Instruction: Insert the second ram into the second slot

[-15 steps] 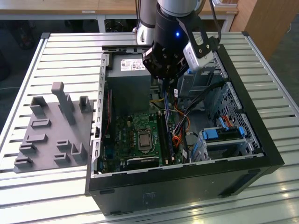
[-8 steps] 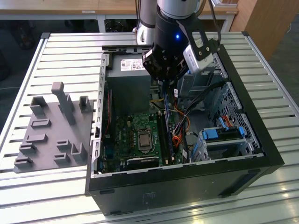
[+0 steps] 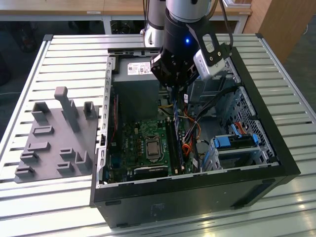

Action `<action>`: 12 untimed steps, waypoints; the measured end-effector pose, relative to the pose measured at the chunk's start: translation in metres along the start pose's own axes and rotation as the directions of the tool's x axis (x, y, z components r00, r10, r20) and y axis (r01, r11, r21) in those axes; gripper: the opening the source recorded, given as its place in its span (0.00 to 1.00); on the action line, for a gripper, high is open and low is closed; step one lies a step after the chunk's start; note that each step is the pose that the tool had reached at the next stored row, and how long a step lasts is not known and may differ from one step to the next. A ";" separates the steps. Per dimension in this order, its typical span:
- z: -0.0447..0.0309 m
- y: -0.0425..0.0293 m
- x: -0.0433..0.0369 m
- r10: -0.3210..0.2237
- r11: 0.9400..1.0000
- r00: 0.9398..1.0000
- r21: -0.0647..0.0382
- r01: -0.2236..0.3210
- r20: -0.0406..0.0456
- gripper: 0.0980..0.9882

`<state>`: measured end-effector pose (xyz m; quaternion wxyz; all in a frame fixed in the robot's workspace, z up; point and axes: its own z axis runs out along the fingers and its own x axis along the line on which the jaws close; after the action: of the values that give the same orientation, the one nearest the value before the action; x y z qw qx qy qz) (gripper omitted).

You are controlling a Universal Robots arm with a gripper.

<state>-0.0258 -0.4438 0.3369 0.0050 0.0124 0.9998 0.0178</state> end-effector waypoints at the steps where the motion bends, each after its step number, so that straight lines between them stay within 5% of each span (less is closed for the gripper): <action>1: 0.0003 -0.0001 0.0000 0.000 1.000 1.000 0.000 0.000 0.000 0.04; 12: 0.0033 -0.0016 0.0000 0.000 1.000 1.000 0.000 0.000 0.000 0.04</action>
<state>-0.0258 -0.4453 0.3335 0.0049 0.0125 0.9998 0.0177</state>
